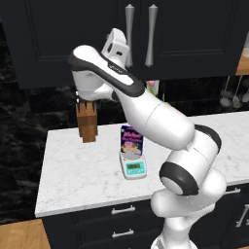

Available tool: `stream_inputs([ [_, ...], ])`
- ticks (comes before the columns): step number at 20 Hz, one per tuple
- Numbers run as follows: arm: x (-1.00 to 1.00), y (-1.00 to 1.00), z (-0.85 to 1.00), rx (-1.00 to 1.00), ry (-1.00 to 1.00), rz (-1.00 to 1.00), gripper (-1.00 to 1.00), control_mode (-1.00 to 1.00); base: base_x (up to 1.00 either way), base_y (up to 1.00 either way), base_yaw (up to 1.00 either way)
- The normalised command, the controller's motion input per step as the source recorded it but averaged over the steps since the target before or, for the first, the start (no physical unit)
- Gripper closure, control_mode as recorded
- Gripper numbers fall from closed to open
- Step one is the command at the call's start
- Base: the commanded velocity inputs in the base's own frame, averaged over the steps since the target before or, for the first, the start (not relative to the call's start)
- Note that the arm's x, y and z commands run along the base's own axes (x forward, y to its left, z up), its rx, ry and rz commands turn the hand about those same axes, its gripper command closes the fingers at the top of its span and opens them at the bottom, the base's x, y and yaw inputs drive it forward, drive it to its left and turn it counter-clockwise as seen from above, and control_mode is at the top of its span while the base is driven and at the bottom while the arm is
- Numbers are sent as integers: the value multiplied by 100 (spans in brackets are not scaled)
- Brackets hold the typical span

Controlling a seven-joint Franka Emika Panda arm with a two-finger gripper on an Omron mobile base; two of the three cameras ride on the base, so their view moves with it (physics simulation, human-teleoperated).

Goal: Pick the cereal and place it on the digital scale for weighing, and close the cabinet.

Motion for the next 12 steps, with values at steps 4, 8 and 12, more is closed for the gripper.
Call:
stream_inputs([
  [4,93,16,0,-3,-15,-21,-100,-100,0,0,0],
  [8,85,7,0,-1,-15,-21,-100,-100,0,0,0],
  [12,7,-8,19,2,-16,-15,-100,-100,0,0,0],
])
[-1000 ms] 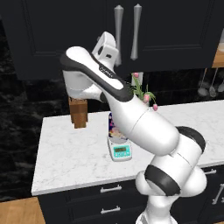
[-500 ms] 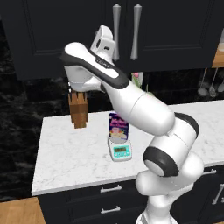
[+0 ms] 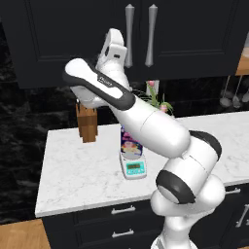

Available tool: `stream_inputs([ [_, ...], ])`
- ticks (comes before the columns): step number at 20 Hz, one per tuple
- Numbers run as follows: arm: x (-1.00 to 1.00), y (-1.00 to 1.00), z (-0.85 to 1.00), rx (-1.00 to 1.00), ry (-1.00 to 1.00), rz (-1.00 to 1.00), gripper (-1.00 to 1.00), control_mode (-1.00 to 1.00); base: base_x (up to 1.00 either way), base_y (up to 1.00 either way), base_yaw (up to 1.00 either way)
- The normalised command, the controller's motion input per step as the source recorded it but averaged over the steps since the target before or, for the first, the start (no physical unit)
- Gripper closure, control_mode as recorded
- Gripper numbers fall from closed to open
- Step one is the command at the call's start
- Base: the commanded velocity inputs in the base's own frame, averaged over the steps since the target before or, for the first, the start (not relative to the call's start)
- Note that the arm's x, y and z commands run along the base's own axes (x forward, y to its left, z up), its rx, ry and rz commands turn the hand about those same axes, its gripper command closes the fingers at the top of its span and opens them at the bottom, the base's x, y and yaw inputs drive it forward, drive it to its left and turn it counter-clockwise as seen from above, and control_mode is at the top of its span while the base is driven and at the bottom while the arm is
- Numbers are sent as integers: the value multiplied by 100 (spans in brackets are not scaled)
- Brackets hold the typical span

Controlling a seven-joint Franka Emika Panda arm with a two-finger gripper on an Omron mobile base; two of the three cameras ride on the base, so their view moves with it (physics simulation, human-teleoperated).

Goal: Pick the cereal and place it on the digital scale for weighing, and close the cabinet.

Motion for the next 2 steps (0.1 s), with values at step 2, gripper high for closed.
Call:
stream_inputs([
  [2,-8,-39,32,7,-23,-15,-100,-100,0,0,0],
])
